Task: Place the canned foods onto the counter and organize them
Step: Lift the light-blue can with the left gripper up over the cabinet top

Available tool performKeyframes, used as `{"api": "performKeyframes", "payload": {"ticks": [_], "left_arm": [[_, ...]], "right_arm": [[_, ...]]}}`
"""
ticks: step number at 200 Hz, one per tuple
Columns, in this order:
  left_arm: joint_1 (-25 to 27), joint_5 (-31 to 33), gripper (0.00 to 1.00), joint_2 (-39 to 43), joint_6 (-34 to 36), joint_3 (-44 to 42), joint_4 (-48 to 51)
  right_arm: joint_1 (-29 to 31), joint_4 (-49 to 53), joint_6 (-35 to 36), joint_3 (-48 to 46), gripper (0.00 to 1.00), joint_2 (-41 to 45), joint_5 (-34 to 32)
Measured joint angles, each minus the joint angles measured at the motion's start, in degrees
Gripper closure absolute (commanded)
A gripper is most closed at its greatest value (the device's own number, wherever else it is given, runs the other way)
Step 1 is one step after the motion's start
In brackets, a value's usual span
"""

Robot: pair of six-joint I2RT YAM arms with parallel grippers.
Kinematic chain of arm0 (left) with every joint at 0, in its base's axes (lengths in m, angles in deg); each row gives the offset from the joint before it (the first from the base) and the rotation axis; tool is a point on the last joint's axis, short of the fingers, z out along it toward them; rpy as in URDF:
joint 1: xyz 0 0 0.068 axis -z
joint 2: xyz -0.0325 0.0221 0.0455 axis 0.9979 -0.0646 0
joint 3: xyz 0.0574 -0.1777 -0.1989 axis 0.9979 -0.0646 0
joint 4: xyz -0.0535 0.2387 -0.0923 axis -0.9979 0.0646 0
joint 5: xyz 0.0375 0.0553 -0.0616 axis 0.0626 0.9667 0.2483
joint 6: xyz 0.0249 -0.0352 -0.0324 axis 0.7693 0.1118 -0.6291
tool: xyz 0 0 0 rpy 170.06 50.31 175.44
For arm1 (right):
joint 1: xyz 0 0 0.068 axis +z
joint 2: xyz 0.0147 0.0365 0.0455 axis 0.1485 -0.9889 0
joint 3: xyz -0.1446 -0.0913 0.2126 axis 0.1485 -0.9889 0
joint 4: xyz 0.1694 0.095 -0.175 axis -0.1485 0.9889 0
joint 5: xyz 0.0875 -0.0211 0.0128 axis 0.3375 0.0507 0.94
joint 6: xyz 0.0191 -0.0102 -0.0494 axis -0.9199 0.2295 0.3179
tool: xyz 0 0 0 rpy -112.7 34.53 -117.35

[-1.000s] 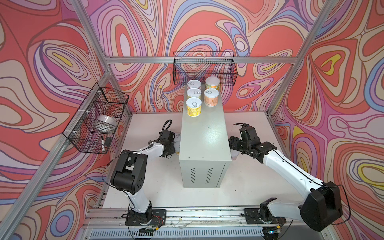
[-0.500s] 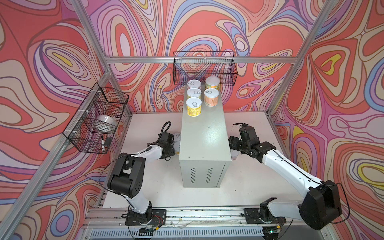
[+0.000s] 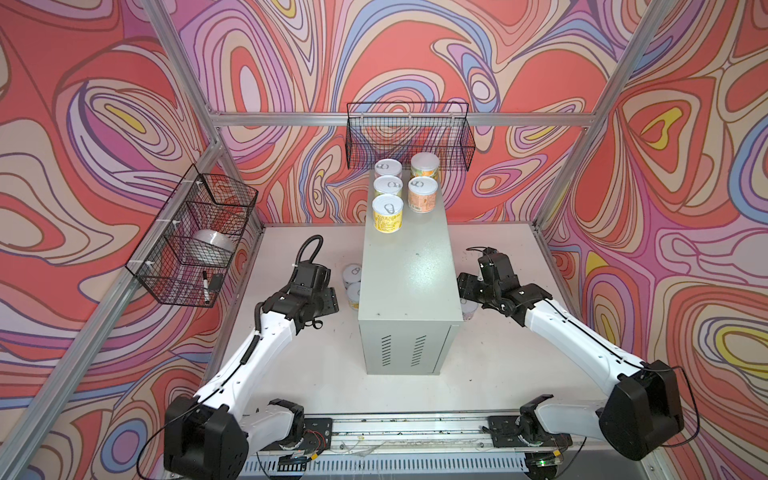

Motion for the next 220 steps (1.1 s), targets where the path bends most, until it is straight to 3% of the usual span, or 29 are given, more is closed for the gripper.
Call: {"api": "performKeyframes", "payload": {"ticks": [42, 97, 143, 220], "left_arm": [[0.0, -1.3, 1.0, 4.5, 5.4, 20.0, 16.0], [1.4, -6.8, 1.0, -1.8, 11.9, 48.3, 32.3], [12.9, -6.5, 1.0, -11.6, 14.1, 66.8, 41.0], [27.2, -2.6, 1.0, -28.2, 15.8, 83.1, 43.4]], "right_arm": [[0.0, 0.0, 0.4, -0.1, 0.16, 1.0, -0.3], [0.0, 0.2, 1.2, -0.1, 0.16, 1.1, -0.7], [-0.2, 1.4, 2.1, 0.6, 0.16, 1.1, -1.3], [-1.1, 4.9, 4.7, 7.2, 0.15, 3.0, -3.2]]}}
